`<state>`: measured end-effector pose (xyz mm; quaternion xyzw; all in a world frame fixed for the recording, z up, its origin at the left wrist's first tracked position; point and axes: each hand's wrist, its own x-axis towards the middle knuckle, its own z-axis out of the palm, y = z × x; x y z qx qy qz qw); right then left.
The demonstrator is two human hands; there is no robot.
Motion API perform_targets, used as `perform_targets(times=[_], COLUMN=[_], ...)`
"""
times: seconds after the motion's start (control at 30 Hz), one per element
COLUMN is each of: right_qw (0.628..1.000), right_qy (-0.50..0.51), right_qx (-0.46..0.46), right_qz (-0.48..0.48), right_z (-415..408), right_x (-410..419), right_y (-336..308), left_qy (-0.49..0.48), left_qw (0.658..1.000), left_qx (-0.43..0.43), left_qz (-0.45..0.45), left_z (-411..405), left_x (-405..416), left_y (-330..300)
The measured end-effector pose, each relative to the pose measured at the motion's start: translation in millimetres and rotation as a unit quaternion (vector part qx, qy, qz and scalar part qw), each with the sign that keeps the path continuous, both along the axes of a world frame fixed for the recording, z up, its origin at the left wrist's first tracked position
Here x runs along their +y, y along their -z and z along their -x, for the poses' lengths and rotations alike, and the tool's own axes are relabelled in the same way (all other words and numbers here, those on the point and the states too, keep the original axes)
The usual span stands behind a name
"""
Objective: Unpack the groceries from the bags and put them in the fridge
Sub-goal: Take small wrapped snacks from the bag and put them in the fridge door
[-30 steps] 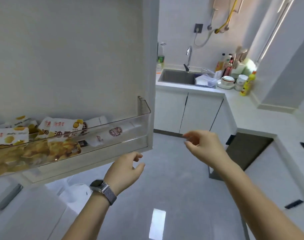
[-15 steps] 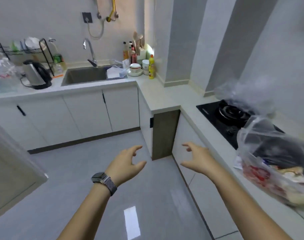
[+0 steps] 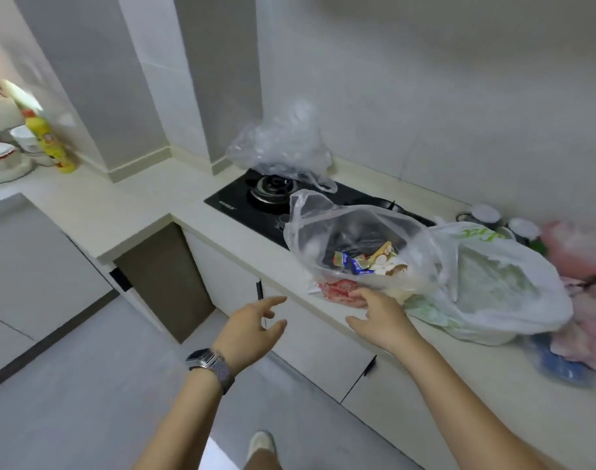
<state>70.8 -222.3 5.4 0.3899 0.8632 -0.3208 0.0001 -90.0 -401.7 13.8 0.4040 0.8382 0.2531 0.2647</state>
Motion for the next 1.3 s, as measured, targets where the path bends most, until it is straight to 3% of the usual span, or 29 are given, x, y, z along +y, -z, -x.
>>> perform_targets(times=[0.3, 0.5, 0.67, 0.8, 0.97, 1.03, 1.3], right_qw=[0.986, 0.953, 0.933, 0.948, 0.975, 0.974, 0.965], right_qy=[0.141, 0.244, 0.297, 0.287, 0.173, 0.121, 0.077], right_qx=[0.074, 0.177, 0.203, 0.136, -0.106, -0.160, -0.248], right_qz=[0.042, 0.019, 0.007, 0.031, 0.093, 0.106, -0.026], right_z=[28.0, 42.2, 42.9, 55.0, 85.0, 95.9, 109.2], right_x=[57.8, 93.8, 122.1, 158.6, 204.5, 211.7, 209.8], right_y=[18.1, 12.3, 24.5, 43.7, 83.4, 98.7, 134.6], left_qy=[0.087, 0.067, 0.051, 0.022, -0.030, -0.054, -0.110], left_qw=[0.988, 0.955, 0.945, 0.943, 0.934, 0.929, 0.926], left_qx=[-0.130, -0.286, -0.322, -0.331, -0.356, -0.365, -0.361], left_qz=[-0.009, -0.042, -0.033, -0.026, -0.023, -0.023, -0.013], left_z=[33.9, 52.5, 61.1, 64.8, 60.9, 56.3, 52.3], left_x=[80.0, 126.4, 152.1, 174.8, 197.6, 204.5, 225.5], left_y=[10.2, 9.7, 17.6, 25.7, 35.6, 37.5, 40.7])
